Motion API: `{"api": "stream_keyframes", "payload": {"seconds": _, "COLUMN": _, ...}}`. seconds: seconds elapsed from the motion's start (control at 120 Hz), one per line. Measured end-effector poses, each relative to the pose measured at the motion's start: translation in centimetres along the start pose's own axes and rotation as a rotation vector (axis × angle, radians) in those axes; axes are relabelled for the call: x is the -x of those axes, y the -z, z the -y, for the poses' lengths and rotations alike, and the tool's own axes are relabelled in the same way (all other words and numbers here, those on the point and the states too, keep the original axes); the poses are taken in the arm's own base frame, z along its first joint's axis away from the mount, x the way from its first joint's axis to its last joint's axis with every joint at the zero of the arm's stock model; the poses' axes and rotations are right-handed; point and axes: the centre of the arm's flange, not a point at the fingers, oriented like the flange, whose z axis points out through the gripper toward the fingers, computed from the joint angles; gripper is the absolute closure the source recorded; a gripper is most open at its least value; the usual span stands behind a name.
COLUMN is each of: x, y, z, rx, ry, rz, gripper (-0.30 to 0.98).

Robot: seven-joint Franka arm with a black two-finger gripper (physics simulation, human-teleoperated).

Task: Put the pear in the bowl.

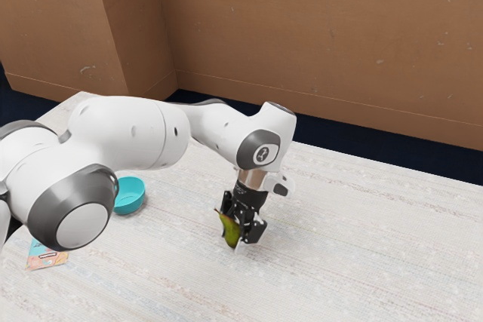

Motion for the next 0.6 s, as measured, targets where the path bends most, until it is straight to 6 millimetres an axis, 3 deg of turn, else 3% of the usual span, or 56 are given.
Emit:
{"api": "stream_keyframes", "payload": {"seconds": 0.233, "x": 0.0, "y": 0.3, "z": 0.1, "rx": -0.007, "ry": 0.002, "rz": -0.009, "gripper": 0.42}}
{"api": "stream_keyframes", "payload": {"seconds": 0.417, "x": 1.1, "y": 2.6, "z": 0.2, "rx": -0.018, "ry": 0.006, "rz": -0.041, "gripper": 0.5}}
{"api": "stream_keyframes", "payload": {"seconds": 0.525, "x": 2.6, "y": 5.1, "z": 1.5, "rx": -0.019, "ry": 0.024, "rz": -0.077, "gripper": 0.53}}
{"api": "stream_keyframes", "payload": {"seconds": 0.6, "x": 4.6, "y": 6.5, "z": 3.9, "rx": -0.013, "ry": 0.056, "rz": -0.098, "gripper": 0.55}}
